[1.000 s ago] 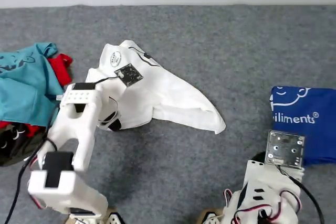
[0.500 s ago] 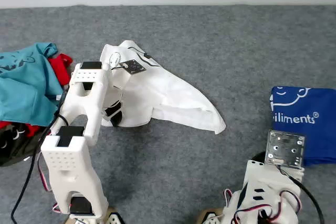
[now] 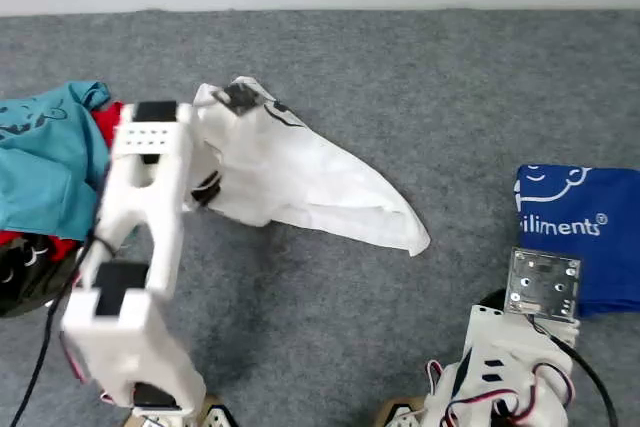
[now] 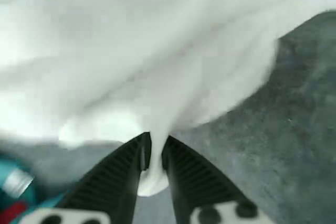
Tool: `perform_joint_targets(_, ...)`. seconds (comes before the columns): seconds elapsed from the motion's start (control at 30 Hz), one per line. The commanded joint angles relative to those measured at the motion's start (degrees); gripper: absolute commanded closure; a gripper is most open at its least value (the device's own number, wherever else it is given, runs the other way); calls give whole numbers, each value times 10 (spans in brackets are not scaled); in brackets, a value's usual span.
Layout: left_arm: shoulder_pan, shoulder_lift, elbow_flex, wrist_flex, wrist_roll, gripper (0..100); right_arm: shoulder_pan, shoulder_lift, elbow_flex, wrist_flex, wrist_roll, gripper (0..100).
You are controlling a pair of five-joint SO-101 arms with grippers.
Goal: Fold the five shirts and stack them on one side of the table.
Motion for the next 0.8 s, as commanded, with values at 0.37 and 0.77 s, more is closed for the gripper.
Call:
perform_joint_targets(0.37,-36,-389,-21,85,175,987,-7,5,0,-7,26,986)
perform_joint_targets(0.77,-85,-418,39,109,178,987,-301,284,-76,-36,84,915)
